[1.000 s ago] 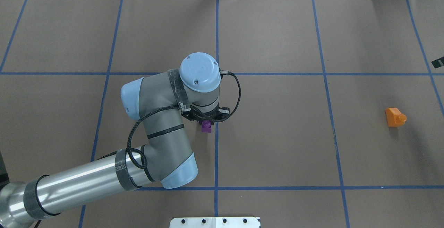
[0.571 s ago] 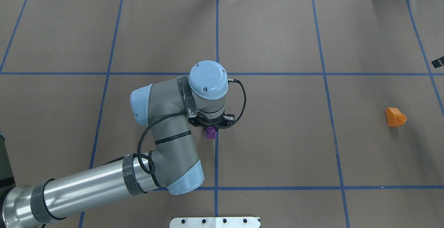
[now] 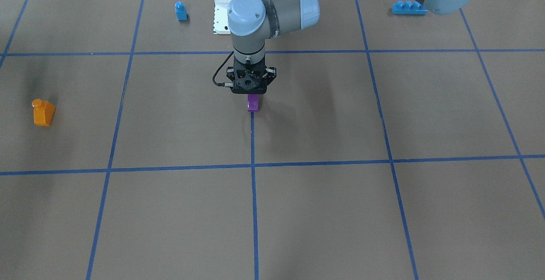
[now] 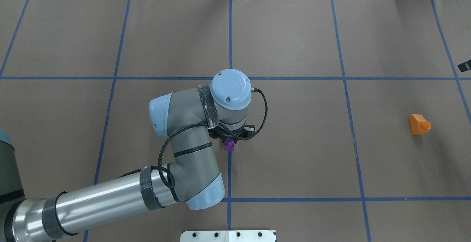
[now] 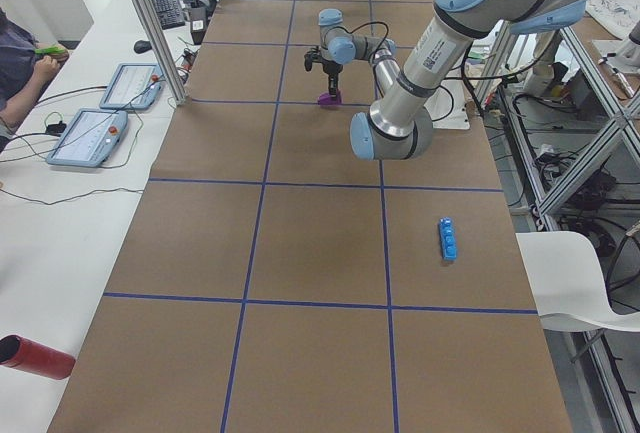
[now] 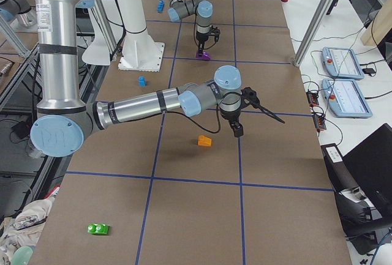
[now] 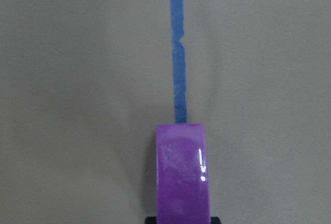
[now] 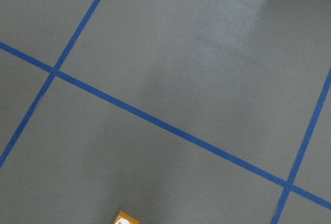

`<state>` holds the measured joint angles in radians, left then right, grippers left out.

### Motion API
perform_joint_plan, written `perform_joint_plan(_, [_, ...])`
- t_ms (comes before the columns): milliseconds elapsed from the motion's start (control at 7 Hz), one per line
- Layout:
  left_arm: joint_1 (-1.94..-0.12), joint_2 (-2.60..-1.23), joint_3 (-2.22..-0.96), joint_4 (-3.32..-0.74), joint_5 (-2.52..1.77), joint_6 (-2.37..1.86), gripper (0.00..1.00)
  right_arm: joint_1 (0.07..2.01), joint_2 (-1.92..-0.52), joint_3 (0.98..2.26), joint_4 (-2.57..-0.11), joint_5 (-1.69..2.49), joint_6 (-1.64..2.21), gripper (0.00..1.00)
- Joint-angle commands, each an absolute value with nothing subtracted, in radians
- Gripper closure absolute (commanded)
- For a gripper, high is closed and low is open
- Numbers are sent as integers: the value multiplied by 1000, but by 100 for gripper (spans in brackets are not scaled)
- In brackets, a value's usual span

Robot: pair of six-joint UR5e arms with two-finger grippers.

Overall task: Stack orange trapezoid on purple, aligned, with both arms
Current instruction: 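Carry the purple block with the left gripper toward the table center, then lower the purple block onto the table and open the left gripper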

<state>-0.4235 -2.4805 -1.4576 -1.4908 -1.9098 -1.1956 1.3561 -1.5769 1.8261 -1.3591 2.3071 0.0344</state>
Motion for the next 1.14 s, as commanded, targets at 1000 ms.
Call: perform_joint_plan(1000, [-420, -2490, -1433, -1489, -1910, -1197, 78, 1356, -1575, 1825, -1359, 2306, 34, 0])
